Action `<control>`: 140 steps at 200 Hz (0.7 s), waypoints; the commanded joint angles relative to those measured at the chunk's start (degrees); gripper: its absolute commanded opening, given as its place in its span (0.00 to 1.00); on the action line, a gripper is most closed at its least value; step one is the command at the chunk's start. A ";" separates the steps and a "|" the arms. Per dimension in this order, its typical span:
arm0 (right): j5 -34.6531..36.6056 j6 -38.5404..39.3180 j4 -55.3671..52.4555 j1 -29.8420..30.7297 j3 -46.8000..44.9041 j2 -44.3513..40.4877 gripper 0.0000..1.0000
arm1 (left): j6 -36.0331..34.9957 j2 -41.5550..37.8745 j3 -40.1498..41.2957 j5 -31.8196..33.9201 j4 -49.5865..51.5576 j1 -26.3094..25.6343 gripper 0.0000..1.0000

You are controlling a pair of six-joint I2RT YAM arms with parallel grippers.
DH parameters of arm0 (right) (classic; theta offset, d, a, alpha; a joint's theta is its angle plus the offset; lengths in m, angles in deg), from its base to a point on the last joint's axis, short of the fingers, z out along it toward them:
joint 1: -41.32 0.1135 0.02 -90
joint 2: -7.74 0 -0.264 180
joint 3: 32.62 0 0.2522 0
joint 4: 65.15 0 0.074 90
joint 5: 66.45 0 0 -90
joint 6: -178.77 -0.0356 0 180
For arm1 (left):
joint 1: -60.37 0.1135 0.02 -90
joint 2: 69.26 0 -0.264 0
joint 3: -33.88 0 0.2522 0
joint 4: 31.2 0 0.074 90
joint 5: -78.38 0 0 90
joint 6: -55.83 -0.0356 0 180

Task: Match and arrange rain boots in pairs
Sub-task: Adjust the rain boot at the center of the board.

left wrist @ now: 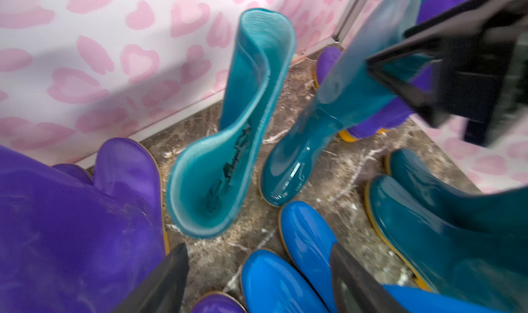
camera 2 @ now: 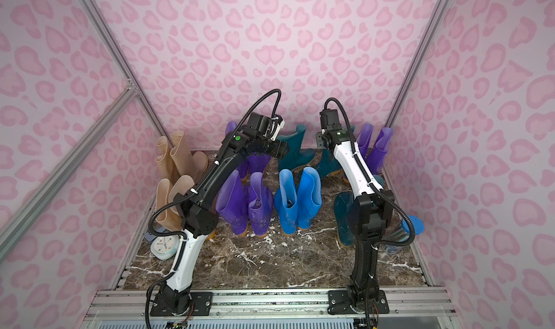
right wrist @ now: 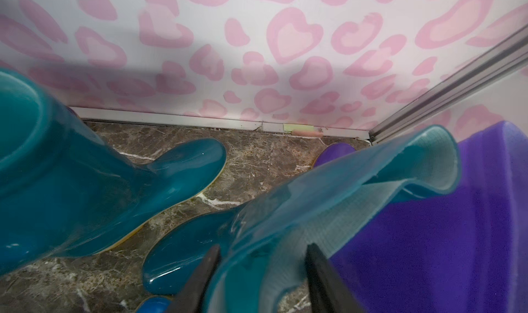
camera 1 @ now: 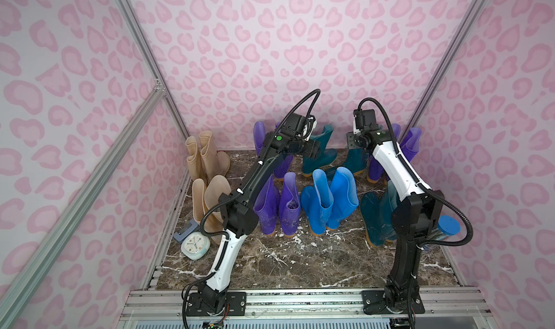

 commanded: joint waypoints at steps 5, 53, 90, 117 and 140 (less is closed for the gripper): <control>-3.87 -0.22 2.78 -0.15 -0.40 0.58 0.07 | -1.19 1.64 -0.08 2.45 -7.35 -0.02 0.68; -11.40 -6.07 7.43 0.62 2.58 0.77 0.00 | -0.61 2.30 0.40 2.63 -7.37 0.03 0.02; -7.95 -15.60 10.57 2.47 5.22 1.33 0.00 | 3.98 -3.25 5.62 10.39 -6.94 -0.01 0.02; -3.38 -22.01 10.68 3.01 4.89 2.05 0.00 | 7.52 -6.60 10.74 12.97 -7.81 0.03 0.02; -5.05 -25.48 14.80 3.66 -0.03 0.79 0.00 | 8.92 -6.71 11.73 12.51 -6.92 -0.15 0.02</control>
